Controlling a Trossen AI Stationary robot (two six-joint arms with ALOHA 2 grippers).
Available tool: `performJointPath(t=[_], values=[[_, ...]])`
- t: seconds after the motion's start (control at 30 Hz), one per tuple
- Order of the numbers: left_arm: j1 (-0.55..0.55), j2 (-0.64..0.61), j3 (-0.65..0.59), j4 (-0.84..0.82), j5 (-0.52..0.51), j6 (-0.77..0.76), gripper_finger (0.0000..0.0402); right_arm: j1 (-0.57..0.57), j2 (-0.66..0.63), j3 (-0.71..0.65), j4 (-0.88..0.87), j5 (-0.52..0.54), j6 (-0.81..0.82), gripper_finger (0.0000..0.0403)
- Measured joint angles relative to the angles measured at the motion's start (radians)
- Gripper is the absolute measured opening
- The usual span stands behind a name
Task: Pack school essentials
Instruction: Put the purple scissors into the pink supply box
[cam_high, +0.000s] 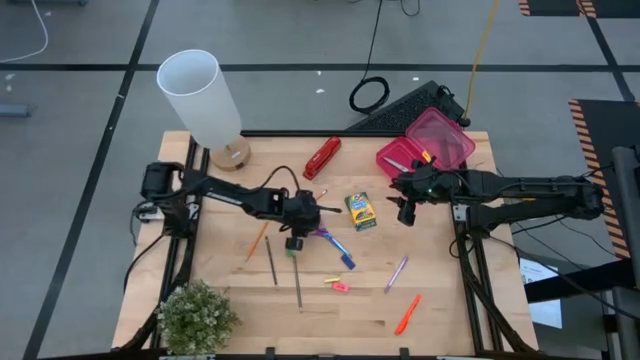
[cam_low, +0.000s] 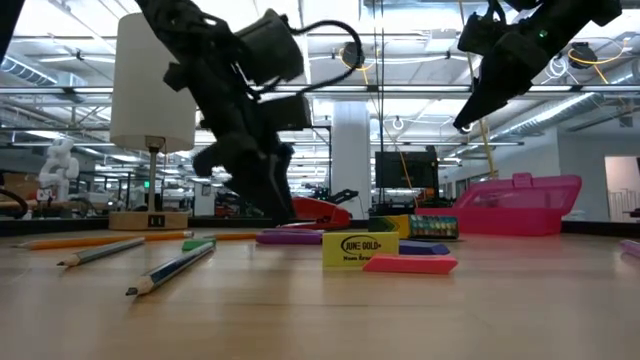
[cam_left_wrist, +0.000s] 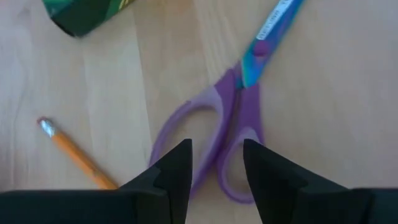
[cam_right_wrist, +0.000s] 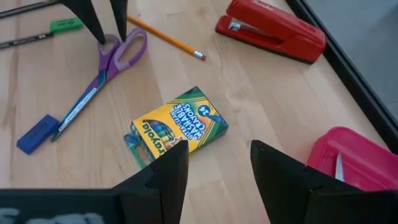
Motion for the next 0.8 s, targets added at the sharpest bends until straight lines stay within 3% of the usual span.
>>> performJointPath(t=[0.37, 0.67, 0.8], values=[[0.024, 0.056, 0.005, -0.006, 0.029, 0.07, 0.0144, 0.0, 0.0, 0.0, 0.018, 0.0, 0.0, 0.0169], [0.024, 0.071, 0.007, 0.008, 0.018, 0.099, 0.0049, 0.0, 0.003, 0.0, 0.03, -0.004, 0.013, 0.0169], [0.017, 0.051, 0.005, 0.005, -0.019, 0.105, 0.0042, 0.0, 0.021, 0.0, 0.056, -0.004, 0.026, 0.0169]])
